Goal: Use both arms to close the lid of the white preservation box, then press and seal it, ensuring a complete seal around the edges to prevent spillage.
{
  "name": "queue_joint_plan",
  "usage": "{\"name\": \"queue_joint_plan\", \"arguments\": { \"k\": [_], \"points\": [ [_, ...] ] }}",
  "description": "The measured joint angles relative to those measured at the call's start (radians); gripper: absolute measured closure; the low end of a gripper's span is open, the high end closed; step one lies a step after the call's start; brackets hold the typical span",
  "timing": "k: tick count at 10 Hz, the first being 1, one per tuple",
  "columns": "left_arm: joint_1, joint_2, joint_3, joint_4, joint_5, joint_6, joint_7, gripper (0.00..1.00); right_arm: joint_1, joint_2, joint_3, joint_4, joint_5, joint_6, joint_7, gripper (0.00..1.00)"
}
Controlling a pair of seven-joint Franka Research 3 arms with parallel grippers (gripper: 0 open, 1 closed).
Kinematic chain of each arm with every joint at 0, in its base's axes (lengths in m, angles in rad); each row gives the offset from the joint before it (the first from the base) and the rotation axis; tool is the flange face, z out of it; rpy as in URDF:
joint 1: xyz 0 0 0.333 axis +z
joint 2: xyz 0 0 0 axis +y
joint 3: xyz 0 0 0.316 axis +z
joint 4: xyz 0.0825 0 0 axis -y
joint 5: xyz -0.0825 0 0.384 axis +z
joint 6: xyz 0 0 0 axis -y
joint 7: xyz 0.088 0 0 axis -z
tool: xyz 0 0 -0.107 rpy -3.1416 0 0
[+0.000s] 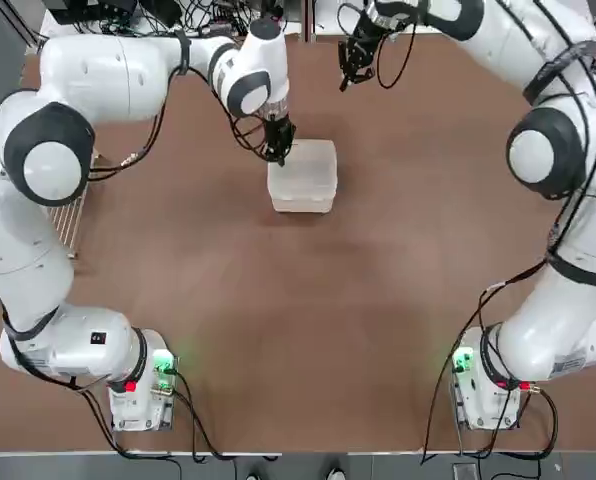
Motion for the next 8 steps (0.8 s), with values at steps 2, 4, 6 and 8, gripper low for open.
{"name": "queue_joint_plan", "arguments": {
  "k": [2, 4, 6, 8],
  "points": [
    [0.071, -0.017, -0.06, -0.039, 0.0, 0.0, 0.0, 0.99, 0.013, 0.074, -0.001, 0.072, -0.007, 0.001, -0.173, 0.99],
    [0.116, -0.027, -0.091, -0.055, 0.003, 0.0, 0.003, 0.99, 0.057, 0.143, 0.0, 0.149, -0.01, 0.001, -0.269, 0.99],
    [0.114, -0.026, -0.092, -0.07, 0.02, 0.019, 0.002, 0.99, 0.102, 0.188, 0.0, 0.178, -0.019, 0.013, -0.348, 0.99],
    [0.115, -0.02, -0.095, -0.083, 0.057, 0.043, -0.01, 0.99, 0.136, 0.225, -0.009, 0.186, -0.03, 0.029, -0.371, 0.99]
  ]
}}
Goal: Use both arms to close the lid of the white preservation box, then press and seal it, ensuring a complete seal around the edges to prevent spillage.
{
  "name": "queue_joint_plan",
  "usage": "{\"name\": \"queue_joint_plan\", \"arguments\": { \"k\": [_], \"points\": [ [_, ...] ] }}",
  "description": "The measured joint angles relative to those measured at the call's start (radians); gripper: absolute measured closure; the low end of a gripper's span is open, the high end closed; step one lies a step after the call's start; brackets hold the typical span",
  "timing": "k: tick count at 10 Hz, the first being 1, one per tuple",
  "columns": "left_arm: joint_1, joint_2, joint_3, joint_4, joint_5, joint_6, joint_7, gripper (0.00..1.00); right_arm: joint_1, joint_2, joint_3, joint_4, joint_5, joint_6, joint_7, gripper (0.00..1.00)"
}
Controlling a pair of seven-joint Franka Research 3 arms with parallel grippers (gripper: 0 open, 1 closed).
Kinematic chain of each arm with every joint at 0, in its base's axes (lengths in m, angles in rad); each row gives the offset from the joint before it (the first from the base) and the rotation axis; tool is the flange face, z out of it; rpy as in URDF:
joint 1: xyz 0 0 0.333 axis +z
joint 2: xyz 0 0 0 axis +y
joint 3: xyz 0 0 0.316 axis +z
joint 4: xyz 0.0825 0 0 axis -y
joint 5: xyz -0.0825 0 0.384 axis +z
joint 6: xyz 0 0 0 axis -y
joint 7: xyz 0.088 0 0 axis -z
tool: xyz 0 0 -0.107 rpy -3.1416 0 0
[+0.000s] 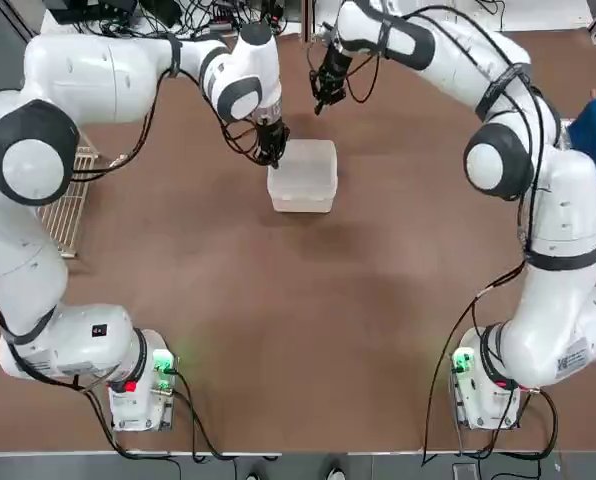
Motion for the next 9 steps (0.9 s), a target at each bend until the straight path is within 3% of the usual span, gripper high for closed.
{"name": "queue_joint_plan", "arguments": {
  "k": [9],
  "points": [
    [0.005, 0.003, -0.008, -0.015, 0.054, 0.043, -0.028, 0.99, 0.087, 0.078, -0.012, 0.012, -0.01, 0.064, 0.052, 0.99]
  ]
}}
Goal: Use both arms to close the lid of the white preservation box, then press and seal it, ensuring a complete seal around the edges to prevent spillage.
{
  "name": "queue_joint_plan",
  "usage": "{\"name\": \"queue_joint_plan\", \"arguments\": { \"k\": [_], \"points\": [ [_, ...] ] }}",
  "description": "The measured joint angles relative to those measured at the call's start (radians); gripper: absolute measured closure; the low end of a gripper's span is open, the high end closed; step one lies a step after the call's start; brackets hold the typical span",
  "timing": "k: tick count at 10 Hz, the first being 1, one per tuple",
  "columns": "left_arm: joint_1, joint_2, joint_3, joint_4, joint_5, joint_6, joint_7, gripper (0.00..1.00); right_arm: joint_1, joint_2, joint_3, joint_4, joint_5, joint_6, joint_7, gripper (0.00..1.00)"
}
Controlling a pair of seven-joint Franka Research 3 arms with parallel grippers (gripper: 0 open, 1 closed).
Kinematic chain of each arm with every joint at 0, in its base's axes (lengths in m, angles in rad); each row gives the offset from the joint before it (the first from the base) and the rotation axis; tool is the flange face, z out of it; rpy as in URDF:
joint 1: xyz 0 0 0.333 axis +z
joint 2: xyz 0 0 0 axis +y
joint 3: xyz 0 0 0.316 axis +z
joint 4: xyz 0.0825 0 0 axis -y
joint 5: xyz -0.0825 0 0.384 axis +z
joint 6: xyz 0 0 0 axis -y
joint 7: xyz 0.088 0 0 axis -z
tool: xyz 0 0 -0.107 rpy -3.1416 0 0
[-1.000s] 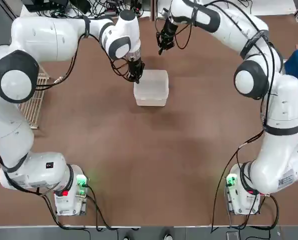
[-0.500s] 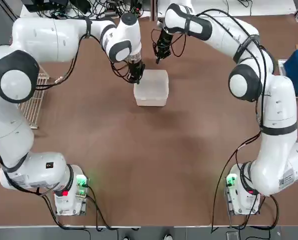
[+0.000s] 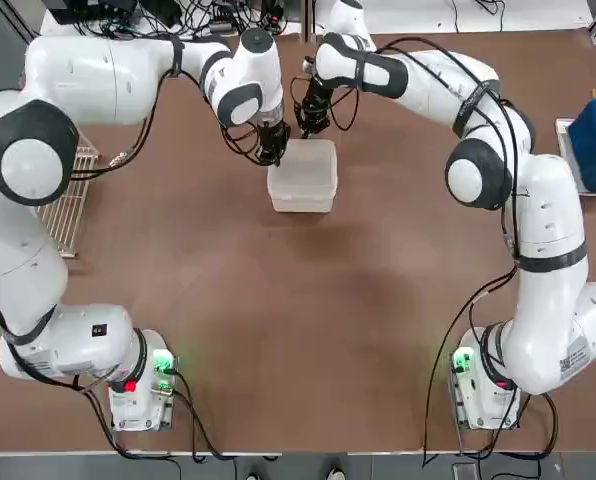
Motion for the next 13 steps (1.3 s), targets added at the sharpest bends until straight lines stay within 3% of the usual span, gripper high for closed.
{"name": "queue_joint_plan", "arguments": {
  "k": [13],
  "points": [
    [0.006, 0.001, 0.0, 0.0, 0.0, 0.009, -0.002, 0.99, 0.002, 0.003, -0.004, 0.016, 0.0, -0.029, 0.059, 0.99]
  ]
}}
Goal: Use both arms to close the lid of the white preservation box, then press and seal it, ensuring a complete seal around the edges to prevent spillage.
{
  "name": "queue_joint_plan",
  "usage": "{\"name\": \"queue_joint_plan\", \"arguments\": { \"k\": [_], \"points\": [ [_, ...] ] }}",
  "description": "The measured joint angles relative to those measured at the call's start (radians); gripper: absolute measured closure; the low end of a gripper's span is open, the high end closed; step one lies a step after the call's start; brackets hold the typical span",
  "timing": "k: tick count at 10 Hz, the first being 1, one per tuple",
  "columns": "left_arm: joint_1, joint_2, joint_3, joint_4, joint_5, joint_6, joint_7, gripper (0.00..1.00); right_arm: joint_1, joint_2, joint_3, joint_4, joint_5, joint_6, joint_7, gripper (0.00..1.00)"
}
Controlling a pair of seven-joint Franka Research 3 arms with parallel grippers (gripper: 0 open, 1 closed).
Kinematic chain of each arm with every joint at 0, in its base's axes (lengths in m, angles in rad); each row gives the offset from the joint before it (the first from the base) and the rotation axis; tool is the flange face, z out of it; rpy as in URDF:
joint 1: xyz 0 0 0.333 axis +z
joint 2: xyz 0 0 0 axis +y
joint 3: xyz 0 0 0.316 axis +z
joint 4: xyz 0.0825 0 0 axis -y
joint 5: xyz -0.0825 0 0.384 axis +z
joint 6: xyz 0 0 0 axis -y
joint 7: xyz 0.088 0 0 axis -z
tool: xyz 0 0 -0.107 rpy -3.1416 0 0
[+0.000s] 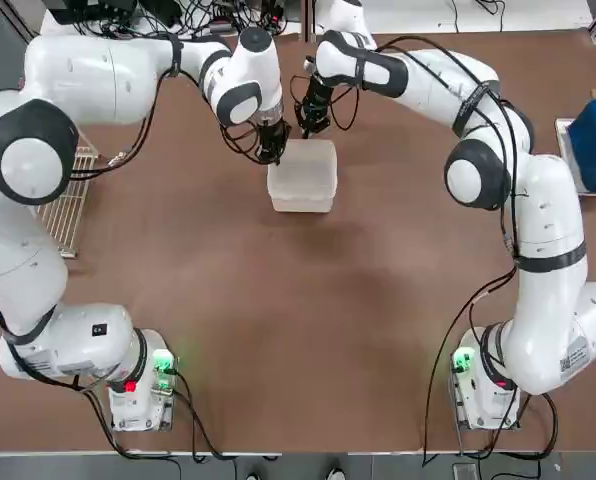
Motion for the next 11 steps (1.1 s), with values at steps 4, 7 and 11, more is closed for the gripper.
{"name": "queue_joint_plan", "arguments": {
  "k": [4, 7, 11],
  "points": [
    [0.001, 0.0, 0.0, 0.0, 0.0, 0.001, 0.0, 0.99, 0.001, 0.0, 0.0, 0.0, 0.0, -0.001, 0.02, 0.99],
    [0.003, 0.001, 0.0, 0.0, 0.0, 0.004, -0.001, 0.99, 0.002, 0.001, 0.0, 0.0, 0.0, -0.001, 0.026, 0.99],
    [0.004, 0.001, 0.0, 0.0, 0.0, 0.007, -0.001, 0.99, 0.004, 0.002, -0.001, -0.001, -0.002, -0.001, 0.045, 0.99]
  ]
}}
